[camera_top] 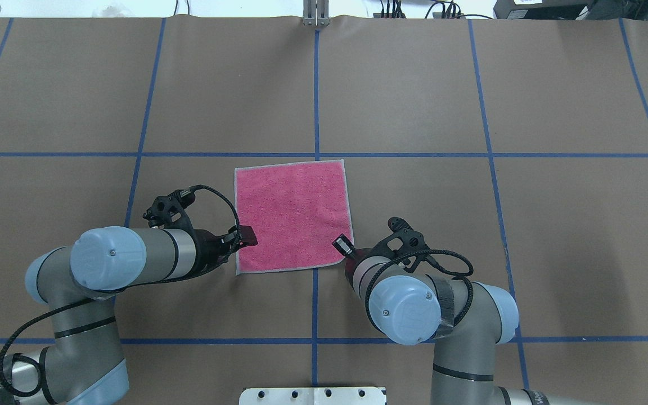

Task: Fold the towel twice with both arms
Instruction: 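Position the left gripper at the towel's other near corner and grasp both corners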

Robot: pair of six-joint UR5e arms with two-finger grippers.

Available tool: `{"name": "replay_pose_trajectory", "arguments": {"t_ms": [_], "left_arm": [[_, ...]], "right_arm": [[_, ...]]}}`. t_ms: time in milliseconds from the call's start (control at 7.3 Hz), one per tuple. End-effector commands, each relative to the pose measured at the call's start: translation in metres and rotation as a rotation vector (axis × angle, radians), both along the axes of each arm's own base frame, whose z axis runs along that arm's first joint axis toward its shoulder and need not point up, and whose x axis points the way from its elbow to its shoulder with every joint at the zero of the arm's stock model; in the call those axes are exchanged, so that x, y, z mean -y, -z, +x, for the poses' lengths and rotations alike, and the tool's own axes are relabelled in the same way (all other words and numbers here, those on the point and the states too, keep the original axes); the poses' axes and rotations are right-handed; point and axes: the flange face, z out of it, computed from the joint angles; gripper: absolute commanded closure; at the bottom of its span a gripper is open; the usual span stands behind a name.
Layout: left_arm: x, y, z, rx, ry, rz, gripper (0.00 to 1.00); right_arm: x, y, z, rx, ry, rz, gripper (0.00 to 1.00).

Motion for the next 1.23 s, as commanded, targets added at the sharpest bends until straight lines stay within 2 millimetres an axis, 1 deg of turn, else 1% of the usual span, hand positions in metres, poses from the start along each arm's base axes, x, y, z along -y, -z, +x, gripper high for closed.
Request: {"name": "replay_pose_trajectory", "arguments": {"t_ms": [0, 548, 822, 1096], "left_arm": [[-0.005, -0.001, 0.004, 0.003, -0.002, -0.001, 0.21], [-0.023, -0.002, 0.016, 0.006, -0.034, 0.004, 0.21], [-0.029, -0.002, 0.019, 0.008, -0.037, 0.009, 0.21], [-0.030, -0.001, 0.021, 0.011, -0.033, 0.014, 0.22]], "right_arm": [[0.000, 0.001, 0.000, 0.002, 0.000, 0.000, 1.00], [0.000, 0.001, 0.000, 0.002, 0.000, 0.000, 1.00], [0.000, 0.000, 0.000, 0.000, 0.000, 0.000, 1.00], [0.000, -0.001, 0.000, -0.001, 0.000, 0.000, 1.00]]}}
